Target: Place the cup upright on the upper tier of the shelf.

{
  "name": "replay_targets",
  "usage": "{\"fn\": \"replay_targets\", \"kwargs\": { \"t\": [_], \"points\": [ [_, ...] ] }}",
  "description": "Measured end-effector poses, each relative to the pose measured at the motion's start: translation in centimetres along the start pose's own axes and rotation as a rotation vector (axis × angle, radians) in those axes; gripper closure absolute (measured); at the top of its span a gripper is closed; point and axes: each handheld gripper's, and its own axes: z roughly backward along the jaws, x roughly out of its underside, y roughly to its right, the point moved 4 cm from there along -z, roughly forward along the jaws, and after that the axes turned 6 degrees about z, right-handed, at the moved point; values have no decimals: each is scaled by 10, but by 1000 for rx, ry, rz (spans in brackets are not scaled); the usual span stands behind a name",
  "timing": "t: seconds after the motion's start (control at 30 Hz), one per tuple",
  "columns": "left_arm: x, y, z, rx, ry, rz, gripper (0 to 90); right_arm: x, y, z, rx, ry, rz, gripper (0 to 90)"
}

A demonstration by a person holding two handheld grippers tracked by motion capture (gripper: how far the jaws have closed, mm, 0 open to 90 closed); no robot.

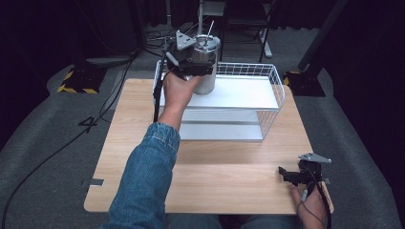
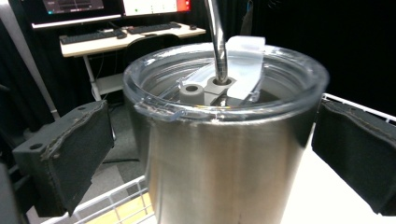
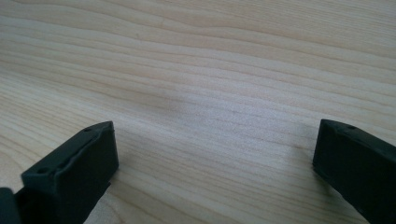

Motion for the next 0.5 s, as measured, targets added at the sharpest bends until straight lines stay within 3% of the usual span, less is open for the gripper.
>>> {"fn": "replay_targets", "kwargs": {
  "t": [0.5],
  "points": [
    [-3,-2,59,57,41,-3,0,0,0,0,0,-2,-2,3]
  ]
}}
